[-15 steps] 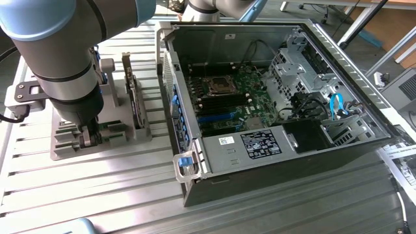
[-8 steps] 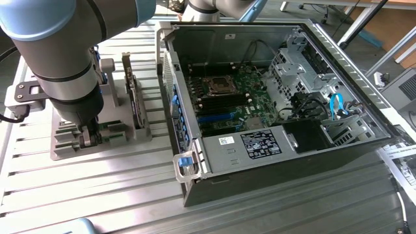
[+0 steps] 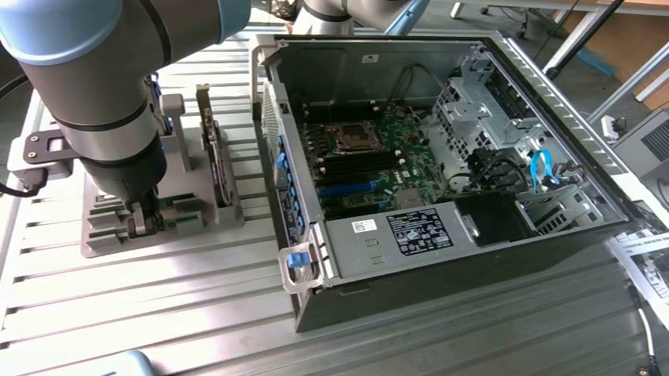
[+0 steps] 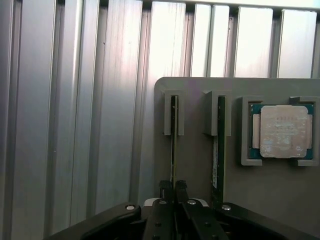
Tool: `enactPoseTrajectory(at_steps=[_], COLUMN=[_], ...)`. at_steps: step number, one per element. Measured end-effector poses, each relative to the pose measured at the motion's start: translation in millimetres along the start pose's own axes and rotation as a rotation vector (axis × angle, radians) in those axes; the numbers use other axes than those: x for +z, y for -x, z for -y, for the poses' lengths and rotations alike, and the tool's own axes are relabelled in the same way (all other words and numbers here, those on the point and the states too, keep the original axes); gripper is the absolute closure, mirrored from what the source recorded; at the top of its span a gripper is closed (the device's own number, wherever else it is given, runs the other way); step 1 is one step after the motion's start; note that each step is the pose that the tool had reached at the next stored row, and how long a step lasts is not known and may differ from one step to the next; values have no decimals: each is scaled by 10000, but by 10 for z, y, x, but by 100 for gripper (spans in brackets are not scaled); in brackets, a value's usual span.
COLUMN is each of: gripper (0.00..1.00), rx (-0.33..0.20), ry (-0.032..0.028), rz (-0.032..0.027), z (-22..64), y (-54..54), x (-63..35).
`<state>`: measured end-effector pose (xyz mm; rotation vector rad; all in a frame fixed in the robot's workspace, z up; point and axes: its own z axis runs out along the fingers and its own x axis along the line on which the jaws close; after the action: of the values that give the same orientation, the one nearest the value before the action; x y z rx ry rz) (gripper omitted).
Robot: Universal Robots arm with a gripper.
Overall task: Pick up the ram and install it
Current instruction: 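Pick up the ram and move it above insertion slot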
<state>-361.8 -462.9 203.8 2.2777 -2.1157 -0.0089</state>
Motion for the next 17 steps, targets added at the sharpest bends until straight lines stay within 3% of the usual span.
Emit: enactPoseTrajectory(at_steps=[17], gripper=[86], rx=[0], ry=[-1], rz=[-2], z=[-1], y=[-1], x=[-60])
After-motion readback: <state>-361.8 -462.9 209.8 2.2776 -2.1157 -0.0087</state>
